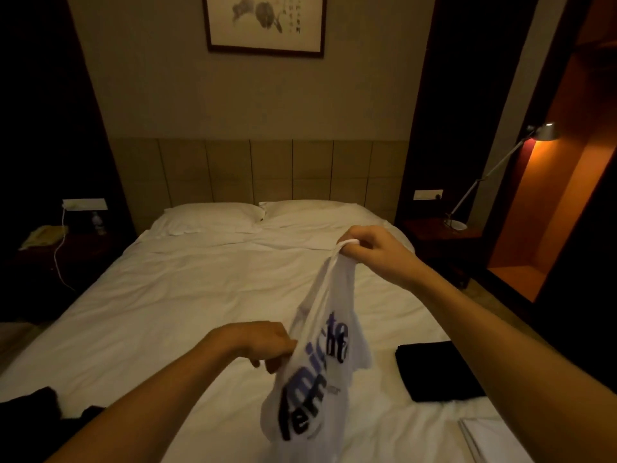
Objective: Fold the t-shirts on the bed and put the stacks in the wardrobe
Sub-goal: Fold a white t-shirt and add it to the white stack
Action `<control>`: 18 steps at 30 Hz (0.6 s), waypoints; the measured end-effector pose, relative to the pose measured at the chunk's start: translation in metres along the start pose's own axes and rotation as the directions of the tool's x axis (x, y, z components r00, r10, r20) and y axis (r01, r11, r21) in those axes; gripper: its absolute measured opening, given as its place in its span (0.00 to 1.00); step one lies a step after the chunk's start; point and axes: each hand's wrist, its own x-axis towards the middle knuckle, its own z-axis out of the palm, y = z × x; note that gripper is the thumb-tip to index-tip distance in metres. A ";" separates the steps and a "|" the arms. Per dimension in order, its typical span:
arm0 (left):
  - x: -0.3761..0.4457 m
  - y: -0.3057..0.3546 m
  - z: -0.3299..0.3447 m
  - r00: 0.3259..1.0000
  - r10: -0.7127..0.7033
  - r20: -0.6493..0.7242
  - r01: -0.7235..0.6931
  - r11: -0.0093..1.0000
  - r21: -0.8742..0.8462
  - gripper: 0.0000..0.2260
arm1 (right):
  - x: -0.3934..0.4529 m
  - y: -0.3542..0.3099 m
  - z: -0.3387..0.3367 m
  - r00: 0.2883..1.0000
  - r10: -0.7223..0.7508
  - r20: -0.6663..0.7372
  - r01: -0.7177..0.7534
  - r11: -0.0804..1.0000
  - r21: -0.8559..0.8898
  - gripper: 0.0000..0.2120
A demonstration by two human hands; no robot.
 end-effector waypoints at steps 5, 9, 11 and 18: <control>0.008 -0.022 0.009 0.934 -0.139 -0.330 0.268 0.882 0.388 0.33 | -0.012 0.008 -0.018 0.999 0.035 -0.027 -0.037 0.998 -0.046 0.07; 0.009 -0.038 0.004 0.777 -0.170 -0.606 0.512 0.731 0.452 0.35 | -0.025 0.028 -0.025 0.991 0.091 0.101 -0.055 0.948 -0.314 0.12; 0.008 -0.040 -0.005 0.674 -0.125 -0.728 0.572 0.712 0.407 0.25 | -0.035 0.038 -0.028 0.972 0.139 0.190 -0.045 0.902 -0.430 0.15; -0.024 -0.031 -0.039 0.228 -0.168 -0.959 0.178 0.976 -0.128 0.09 | -0.037 0.031 -0.033 0.968 0.207 0.140 -0.040 0.680 -0.732 0.21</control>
